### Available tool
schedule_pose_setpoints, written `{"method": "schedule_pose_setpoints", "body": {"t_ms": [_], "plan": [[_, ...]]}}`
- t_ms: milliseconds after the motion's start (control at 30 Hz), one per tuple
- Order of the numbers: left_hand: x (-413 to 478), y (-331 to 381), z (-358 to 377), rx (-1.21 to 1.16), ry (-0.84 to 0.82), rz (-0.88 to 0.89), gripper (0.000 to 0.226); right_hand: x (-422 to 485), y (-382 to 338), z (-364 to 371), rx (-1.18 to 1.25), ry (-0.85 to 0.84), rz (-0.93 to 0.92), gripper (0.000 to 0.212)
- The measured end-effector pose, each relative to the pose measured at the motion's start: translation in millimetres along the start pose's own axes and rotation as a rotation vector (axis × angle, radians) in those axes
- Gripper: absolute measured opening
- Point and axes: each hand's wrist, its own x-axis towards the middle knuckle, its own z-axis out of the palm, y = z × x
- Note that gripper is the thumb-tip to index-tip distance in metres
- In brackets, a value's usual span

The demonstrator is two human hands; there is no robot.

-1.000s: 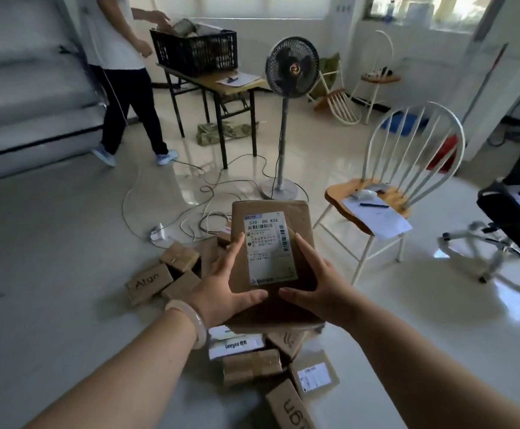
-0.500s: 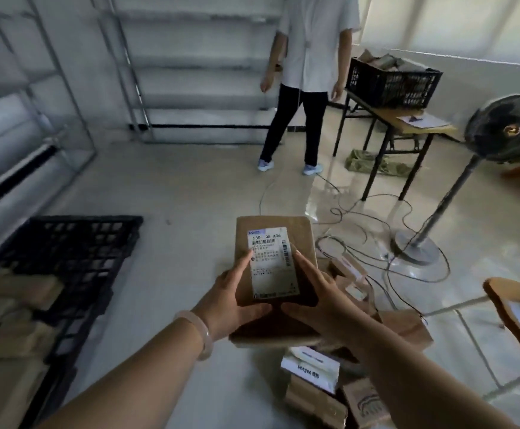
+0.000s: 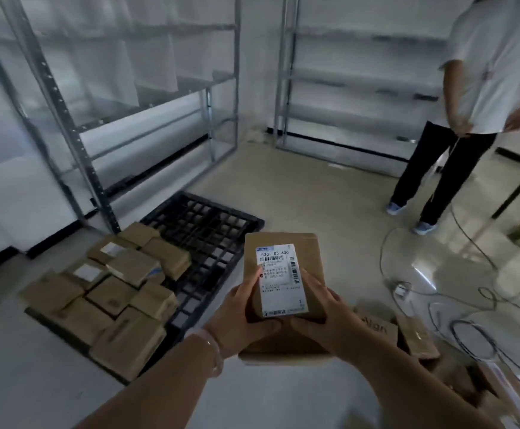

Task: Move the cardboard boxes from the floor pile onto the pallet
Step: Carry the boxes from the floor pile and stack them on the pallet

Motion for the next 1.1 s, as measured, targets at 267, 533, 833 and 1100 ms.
{"method": "schedule_pose_setpoints", "body": {"t_ms": [267,533,833,1100], "plan": [[65,-68,-62,-0.137,0.109,-0.182,0.106,139,-15,24,-0.018,-0.122,-0.086,0.091],[152,-105,-102,-0.119,0.312,-0.373,0.110,299,-11,26,0.016,-0.370,-0.086,0.092],[225,-150,-141,-0.228,0.432,-0.501,0.102,444,-23,43,-0.025,-0.597,-0.160,0.092],[299,-240,-217,-0.286,0.512,-0.555,0.103,590,-52,105,-0.095,-0.690,-0.202,0.092]]}}
